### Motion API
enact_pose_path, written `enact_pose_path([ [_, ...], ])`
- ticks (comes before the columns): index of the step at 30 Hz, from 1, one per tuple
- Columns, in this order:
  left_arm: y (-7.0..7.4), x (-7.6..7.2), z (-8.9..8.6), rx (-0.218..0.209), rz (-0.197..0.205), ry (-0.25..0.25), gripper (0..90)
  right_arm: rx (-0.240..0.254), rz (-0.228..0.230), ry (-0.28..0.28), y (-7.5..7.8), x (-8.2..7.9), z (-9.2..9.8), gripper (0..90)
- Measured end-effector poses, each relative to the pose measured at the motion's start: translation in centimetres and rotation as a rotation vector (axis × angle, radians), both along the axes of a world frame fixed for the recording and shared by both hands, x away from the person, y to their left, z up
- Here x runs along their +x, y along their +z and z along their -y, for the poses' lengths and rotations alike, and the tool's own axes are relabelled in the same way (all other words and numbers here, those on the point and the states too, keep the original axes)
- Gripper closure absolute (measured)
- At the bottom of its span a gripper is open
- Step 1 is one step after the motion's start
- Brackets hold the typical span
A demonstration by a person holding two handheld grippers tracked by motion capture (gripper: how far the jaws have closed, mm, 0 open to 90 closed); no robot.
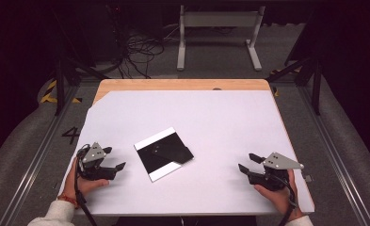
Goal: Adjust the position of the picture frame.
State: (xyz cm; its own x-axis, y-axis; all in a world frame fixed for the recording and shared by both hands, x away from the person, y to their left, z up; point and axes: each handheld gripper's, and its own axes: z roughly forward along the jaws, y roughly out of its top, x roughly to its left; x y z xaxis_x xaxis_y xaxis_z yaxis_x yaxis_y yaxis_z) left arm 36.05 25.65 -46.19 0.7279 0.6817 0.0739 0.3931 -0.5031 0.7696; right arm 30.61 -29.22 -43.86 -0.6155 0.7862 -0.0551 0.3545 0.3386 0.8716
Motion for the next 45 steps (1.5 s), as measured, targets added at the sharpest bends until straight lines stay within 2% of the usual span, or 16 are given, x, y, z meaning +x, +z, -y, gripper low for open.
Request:
enact_pose_path([
  [2,0.0,0.2,0.3,-0.007,0.001,-0.013,34.2,-0.004,-0.006,0.016,0.1,0.2,-0.6,53.0],
  [3,0.1,0.4,0.5,0.005,0.01,-0.012,35.0,-0.017,-0.005,0.021,0.1,0.2,-1.0,57.3],
  [5,0.1,0.8,0.9,0.024,0.021,-0.009,45.8,-0.02,-0.01,0.042,0.1,0.4,-1.7,65.8],
  [7,0.0,1.1,1.0,0.027,0.015,-0.011,56.1,-0.03,-0.017,0.048,0.0,0.6,-2.1,70.3],
  [8,0.0,1.5,1.1,0.033,-0.004,-0.026,56.1,-0.029,-0.029,0.057,0.0,0.8,-2.4,74.0],
  [9,-0.1,2.0,1.3,0.044,-0.012,-0.02,64.9,-0.024,-0.041,0.075,-0.1,1.0,-3.1,83.1],
  [10,-0.1,2.0,1.3,0.044,-0.012,-0.02,67.9,-0.024,-0.041,0.075,-0.1,1.0,-3.1,83.1],
  [11,0.1,2.5,1.4,0.022,-0.017,-0.031,74.5,-0.027,-0.051,0.102,-0.1,1.3,-4.0,88.5],
  [13,0.2,2.8,1.5,0.026,-0.019,-0.023,77.1,-0.023,-0.055,0.113,-0.1,1.4,-4.3,90.0],
  [17,0.3,3.8,2.1,0.033,-0.04,-0.024,88.4,-0.062,-0.068,0.176,-0.3,1.9,-7.0,90.0],
  [24,0.6,5.8,3.7,0.035,-0.037,-0.02,89.6,-0.096,-0.098,0.246,-1.2,3.0,-11.1,90.0],
  [27,0.3,6.4,4.5,0.076,-0.043,-0.024,89.3,-0.098,-0.117,0.26,-1.7,3.5,-12.4,90.0],
  [31,0.4,7.3,4.4,0.044,-0.054,0.01,88.8,-0.12,-0.119,0.273,-2.2,3.9,-13.8,90.0],
  [35,-0.1,7.8,4.7,0.081,-0.074,0.008,88.3,-0.112,-0.122,0.274,-2.2,4.1,-14.4,90.0],
  [43,-0.1,7.9,4.8,0.082,-0.079,-0.021,90.0,-0.168,-0.12,0.253,-2.4,4.5,-15.4,90.0],
  [45,0.0,7.9,4.9,0.103,-0.073,-0.03,90.0,-0.182,-0.11,0.25,-2.4,4.6,-15.6,90.0],
])
